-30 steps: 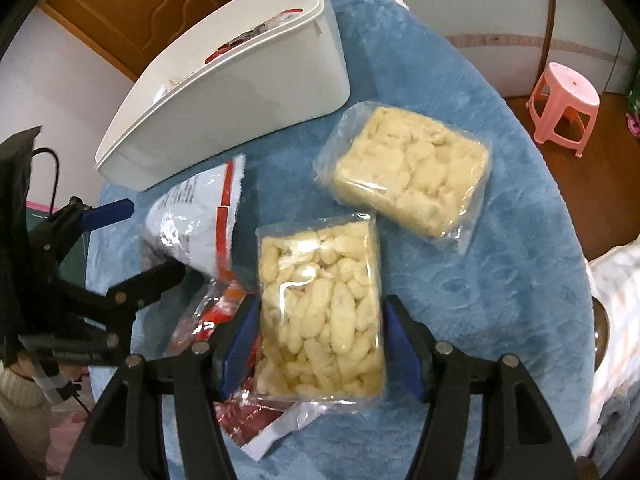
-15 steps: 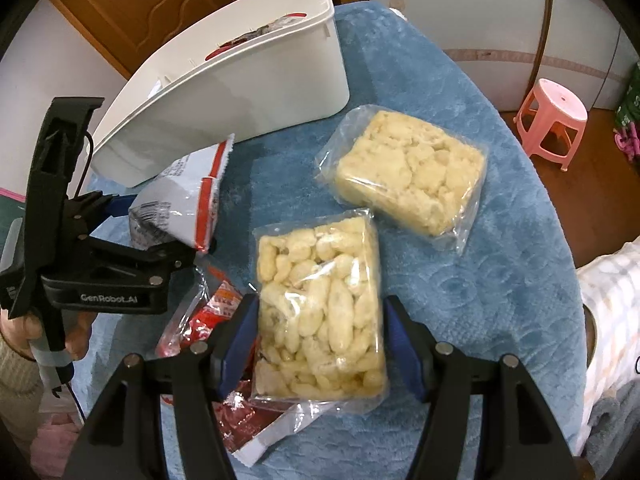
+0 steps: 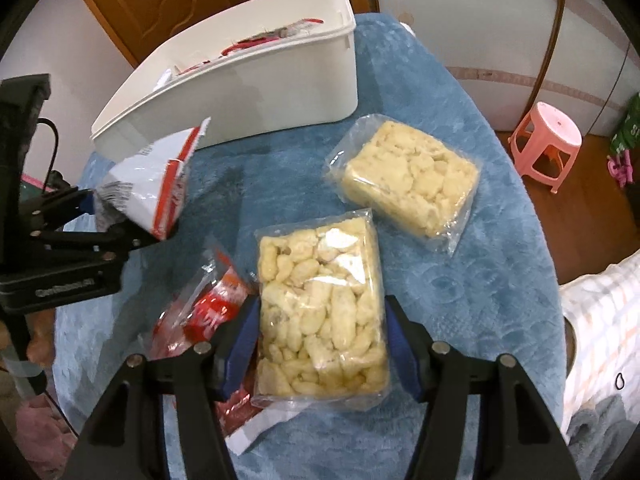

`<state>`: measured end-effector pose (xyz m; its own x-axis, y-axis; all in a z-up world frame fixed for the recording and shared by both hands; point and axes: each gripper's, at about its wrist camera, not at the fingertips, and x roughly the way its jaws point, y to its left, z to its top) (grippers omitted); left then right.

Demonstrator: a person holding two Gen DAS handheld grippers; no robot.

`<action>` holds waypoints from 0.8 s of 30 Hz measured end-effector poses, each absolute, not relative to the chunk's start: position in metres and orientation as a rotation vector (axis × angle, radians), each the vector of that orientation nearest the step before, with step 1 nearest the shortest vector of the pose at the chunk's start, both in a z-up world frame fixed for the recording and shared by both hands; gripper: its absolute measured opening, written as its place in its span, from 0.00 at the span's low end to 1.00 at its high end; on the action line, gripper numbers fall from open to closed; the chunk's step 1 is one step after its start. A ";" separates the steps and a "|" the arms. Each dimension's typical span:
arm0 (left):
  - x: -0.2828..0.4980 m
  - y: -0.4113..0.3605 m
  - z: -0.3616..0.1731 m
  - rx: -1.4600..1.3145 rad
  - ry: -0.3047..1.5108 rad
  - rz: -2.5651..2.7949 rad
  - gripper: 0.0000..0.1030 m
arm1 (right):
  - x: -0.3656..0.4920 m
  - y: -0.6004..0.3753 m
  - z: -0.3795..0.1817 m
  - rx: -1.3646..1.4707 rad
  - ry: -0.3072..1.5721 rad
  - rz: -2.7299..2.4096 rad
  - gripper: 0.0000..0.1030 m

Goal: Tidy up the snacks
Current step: 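Lift both bags and carry them over the white bin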

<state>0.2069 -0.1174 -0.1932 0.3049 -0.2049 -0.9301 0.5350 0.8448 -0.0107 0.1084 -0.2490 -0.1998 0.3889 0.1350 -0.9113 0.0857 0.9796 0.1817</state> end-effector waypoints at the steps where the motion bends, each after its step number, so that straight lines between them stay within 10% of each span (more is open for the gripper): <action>1: 0.204 -0.114 -0.188 0.323 1.158 -0.502 0.66 | 0.104 -0.248 -0.196 0.207 1.164 0.031 0.59; 24: 0.147 -0.027 -0.033 0.178 0.917 -0.436 0.66 | 0.085 -0.200 -0.031 0.003 0.813 0.126 0.59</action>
